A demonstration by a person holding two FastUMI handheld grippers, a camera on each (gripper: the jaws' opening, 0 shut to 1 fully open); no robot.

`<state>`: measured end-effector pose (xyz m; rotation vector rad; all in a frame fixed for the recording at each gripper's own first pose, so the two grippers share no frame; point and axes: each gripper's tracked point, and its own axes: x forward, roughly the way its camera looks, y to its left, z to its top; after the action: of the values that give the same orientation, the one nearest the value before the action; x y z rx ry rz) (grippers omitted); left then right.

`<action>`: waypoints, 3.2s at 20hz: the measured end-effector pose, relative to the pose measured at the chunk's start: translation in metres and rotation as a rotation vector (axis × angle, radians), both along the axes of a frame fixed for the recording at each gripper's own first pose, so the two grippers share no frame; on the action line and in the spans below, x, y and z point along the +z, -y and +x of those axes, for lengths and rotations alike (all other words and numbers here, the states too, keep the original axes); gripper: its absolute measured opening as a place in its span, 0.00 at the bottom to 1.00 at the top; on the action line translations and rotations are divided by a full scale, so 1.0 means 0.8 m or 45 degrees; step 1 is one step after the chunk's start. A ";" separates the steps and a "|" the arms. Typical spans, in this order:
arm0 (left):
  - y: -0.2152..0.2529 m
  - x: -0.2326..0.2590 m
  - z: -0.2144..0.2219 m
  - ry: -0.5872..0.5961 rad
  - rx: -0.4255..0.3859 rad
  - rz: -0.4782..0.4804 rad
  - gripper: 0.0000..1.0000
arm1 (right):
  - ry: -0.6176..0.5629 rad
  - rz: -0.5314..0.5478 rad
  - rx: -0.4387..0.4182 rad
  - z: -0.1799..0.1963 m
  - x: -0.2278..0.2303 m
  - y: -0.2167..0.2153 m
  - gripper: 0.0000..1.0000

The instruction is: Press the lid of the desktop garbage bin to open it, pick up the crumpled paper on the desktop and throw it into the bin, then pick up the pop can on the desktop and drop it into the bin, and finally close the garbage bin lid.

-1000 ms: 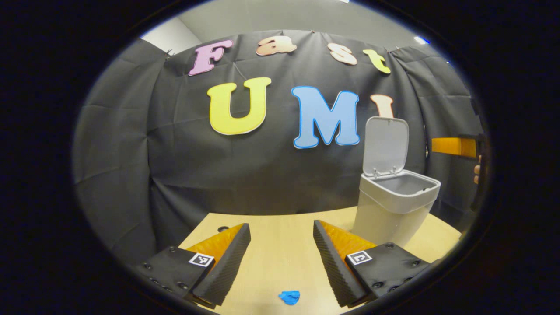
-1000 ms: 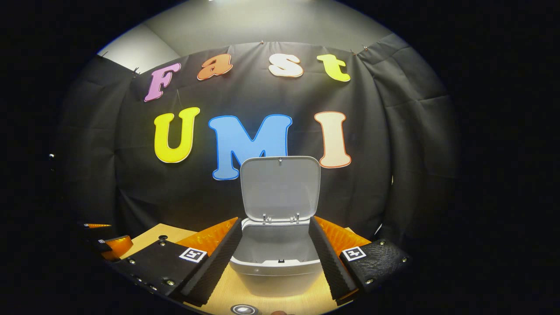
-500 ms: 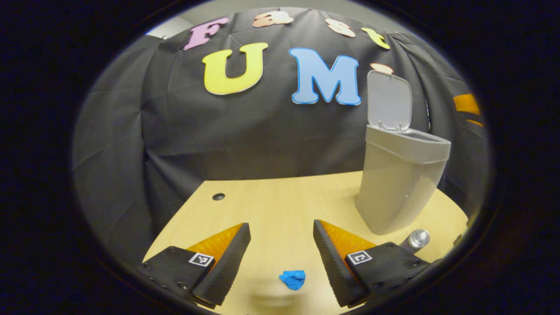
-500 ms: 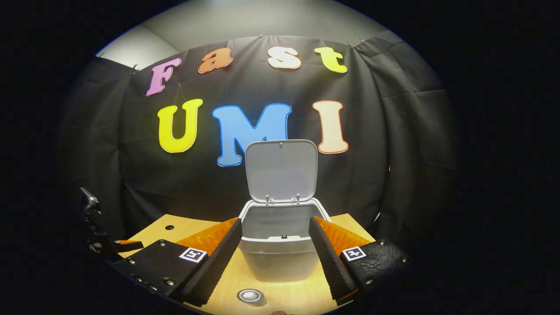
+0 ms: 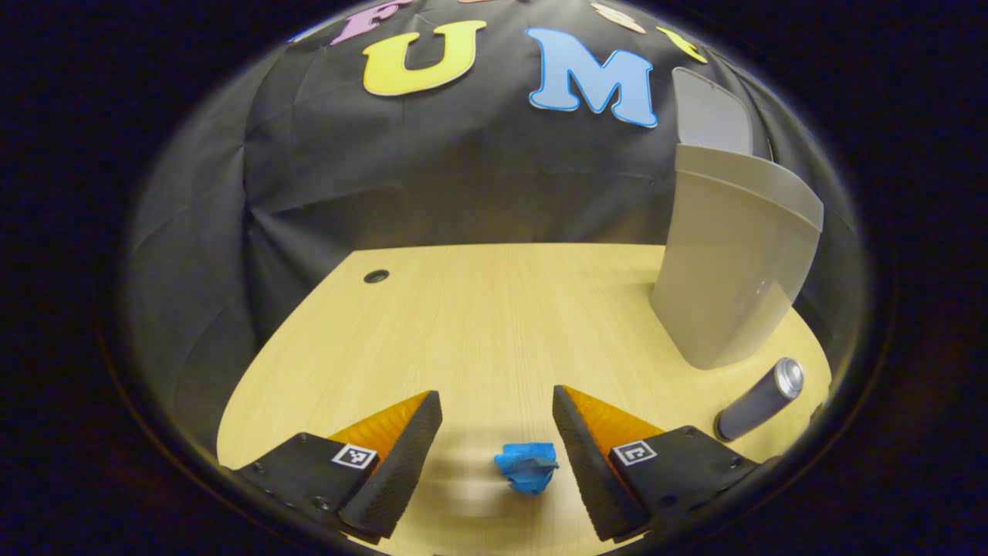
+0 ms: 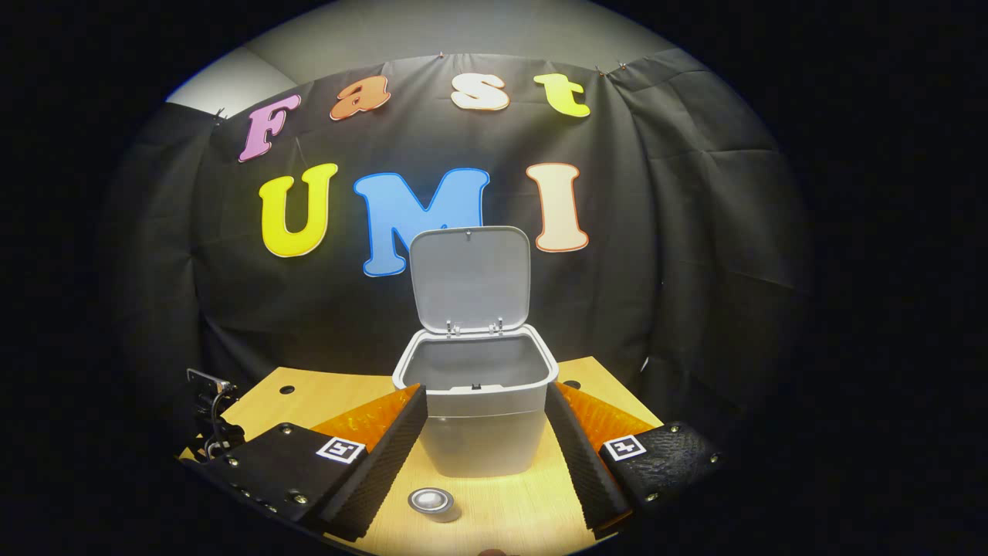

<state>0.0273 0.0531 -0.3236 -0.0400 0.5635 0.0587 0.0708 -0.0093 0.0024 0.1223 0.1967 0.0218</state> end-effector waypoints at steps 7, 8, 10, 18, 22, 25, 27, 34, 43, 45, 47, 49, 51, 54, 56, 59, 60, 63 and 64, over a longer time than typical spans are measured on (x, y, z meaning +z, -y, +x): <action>-0.005 -0.051 -0.001 -0.103 0.014 -0.002 0.96 | -0.007 -0.026 -0.026 -0.003 0.008 0.000 0.97; -0.005 -0.054 -0.001 -0.113 0.019 -0.003 0.96 | -0.009 -0.030 -0.029 -0.003 0.010 0.000 0.96; -0.008 -0.063 -0.001 -0.131 0.029 -0.012 0.96 | -0.013 -0.032 -0.035 -0.003 0.010 0.001 0.96; -0.008 -0.080 -0.011 -0.177 0.058 -0.005 0.48 | -0.034 -0.036 -0.056 -0.001 0.007 0.002 0.97; -0.019 -0.082 -0.016 -0.185 0.084 0.049 0.01 | -0.046 -0.040 -0.055 -0.001 0.007 0.002 0.97; -0.017 -0.075 -0.021 -0.188 0.086 0.003 0.12 | -0.054 -0.050 -0.052 -0.002 0.007 0.002 0.97; -0.020 -0.073 -0.026 -0.190 0.089 -0.011 0.11 | -0.058 -0.053 -0.048 -0.001 0.007 0.001 0.97; -0.019 -0.046 -0.037 -0.137 0.068 -0.018 0.11 | -0.080 -0.044 -0.036 0.000 0.002 0.000 0.97; -0.012 -0.020 -0.051 -0.065 0.068 -0.071 0.78 | -0.099 -0.041 -0.003 0.004 -0.003 -0.003 0.97; -0.012 -0.022 -0.059 -0.070 0.064 -0.069 0.96 | -0.105 -0.039 0.009 0.006 -0.003 -0.004 0.97; -0.013 -0.025 -0.069 -0.074 0.065 -0.062 0.97 | -0.112 -0.039 0.021 0.007 -0.004 -0.004 0.97; -0.015 -0.027 -0.079 -0.078 0.072 -0.061 0.96 | -0.123 -0.042 0.035 0.008 -0.005 -0.005 0.97; -0.016 -0.031 -0.085 -0.084 0.080 -0.061 0.96 | -0.136 -0.044 0.049 0.009 -0.005 -0.008 0.97; -0.019 -0.040 -0.083 -0.096 0.081 -0.057 0.97 | -0.150 -0.050 0.062 0.007 -0.007 -0.009 0.97; -0.017 -0.048 -0.077 -0.105 0.081 -0.068 0.96 | -0.156 -0.066 0.061 0.007 -0.006 -0.007 0.97; -0.013 -0.067 -0.069 -0.135 0.077 -0.069 0.96 | -0.163 -0.075 0.042 0.006 -0.004 -0.004 0.97; -0.012 -0.074 -0.066 -0.147 0.076 -0.071 0.96 | -0.166 -0.075 0.032 0.005 -0.002 -0.002 0.97; -0.012 -0.088 -0.060 -0.176 0.082 -0.078 0.96 | -0.174 -0.083 0.005 -0.004 -0.002 0.015 0.97; -0.013 -0.093 -0.060 -0.189 0.087 -0.078 0.96 | -0.174 -0.091 0.000 -0.008 -0.003 0.019 0.97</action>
<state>-0.0205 0.0636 -0.3978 -0.1150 0.7124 0.1116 0.0645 -0.0241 -0.0003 0.0527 0.3340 0.0065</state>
